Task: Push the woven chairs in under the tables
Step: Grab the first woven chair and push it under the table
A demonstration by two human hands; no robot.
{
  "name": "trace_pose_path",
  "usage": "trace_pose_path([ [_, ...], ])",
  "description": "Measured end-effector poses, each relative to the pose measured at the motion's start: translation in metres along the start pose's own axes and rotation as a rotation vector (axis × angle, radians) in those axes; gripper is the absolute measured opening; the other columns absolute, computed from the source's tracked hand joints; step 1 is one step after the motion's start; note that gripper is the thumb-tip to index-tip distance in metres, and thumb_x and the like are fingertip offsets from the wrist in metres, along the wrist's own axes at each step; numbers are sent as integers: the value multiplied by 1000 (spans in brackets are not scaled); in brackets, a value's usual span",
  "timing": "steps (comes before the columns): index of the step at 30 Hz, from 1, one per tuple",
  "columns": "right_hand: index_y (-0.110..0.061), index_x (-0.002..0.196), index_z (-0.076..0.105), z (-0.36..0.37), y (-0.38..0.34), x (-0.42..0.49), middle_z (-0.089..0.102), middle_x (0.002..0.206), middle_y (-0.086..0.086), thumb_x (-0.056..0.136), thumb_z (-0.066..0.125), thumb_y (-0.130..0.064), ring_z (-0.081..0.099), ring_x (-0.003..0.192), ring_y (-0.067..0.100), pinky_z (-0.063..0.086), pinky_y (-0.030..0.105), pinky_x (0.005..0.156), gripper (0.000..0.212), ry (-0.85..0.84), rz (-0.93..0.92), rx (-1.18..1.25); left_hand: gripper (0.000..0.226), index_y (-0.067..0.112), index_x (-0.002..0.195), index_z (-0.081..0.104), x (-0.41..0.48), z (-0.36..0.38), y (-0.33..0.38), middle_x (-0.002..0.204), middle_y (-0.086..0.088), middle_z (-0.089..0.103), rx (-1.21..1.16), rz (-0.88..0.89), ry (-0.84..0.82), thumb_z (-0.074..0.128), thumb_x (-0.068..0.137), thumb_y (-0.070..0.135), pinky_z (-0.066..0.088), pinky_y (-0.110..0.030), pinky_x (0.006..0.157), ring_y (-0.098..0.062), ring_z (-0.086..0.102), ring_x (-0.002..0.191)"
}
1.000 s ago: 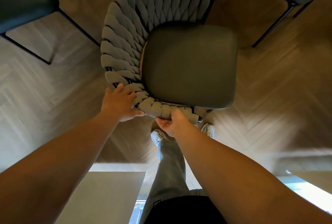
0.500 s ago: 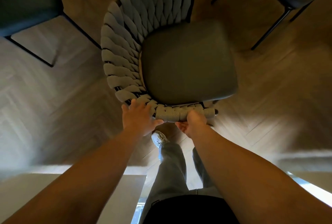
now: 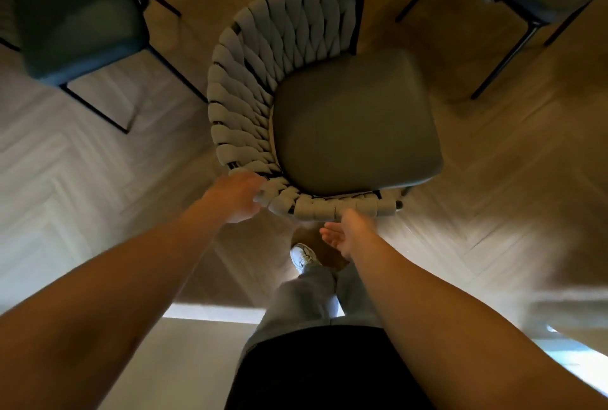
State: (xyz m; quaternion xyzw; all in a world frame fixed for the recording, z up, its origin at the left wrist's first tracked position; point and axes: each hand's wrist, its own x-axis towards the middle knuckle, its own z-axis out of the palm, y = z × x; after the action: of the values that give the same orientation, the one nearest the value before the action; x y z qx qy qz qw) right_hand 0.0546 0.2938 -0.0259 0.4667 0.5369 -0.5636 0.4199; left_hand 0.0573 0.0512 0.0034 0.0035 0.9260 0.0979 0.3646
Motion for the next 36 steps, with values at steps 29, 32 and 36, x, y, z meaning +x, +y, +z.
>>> trace_pose_path([
  [29,-17,126,55,196,30,46,60,127,19,84,78,-12,61,111,43,55,68,66,48,173,100,1193,87,48,147,32,172,-136,-144,154,15,38,1114,425,-149,58,70,79,11,-65,112,-22,29,145],
  [32,-18,127,52,196,27,46,56,129,22,87,73,-4,58,115,47,52,72,66,47,210,121,1193,73,55,142,36,176,-131,-148,151,20,40,1121,432,-128,56,75,74,10,-69,112,-22,29,143],
  [36,-17,126,49,188,24,44,56,127,24,85,73,-2,59,114,46,54,70,63,49,239,156,1135,67,59,137,41,173,-127,-159,145,22,46,1064,452,-64,48,74,80,8,-68,112,-21,31,141],
])
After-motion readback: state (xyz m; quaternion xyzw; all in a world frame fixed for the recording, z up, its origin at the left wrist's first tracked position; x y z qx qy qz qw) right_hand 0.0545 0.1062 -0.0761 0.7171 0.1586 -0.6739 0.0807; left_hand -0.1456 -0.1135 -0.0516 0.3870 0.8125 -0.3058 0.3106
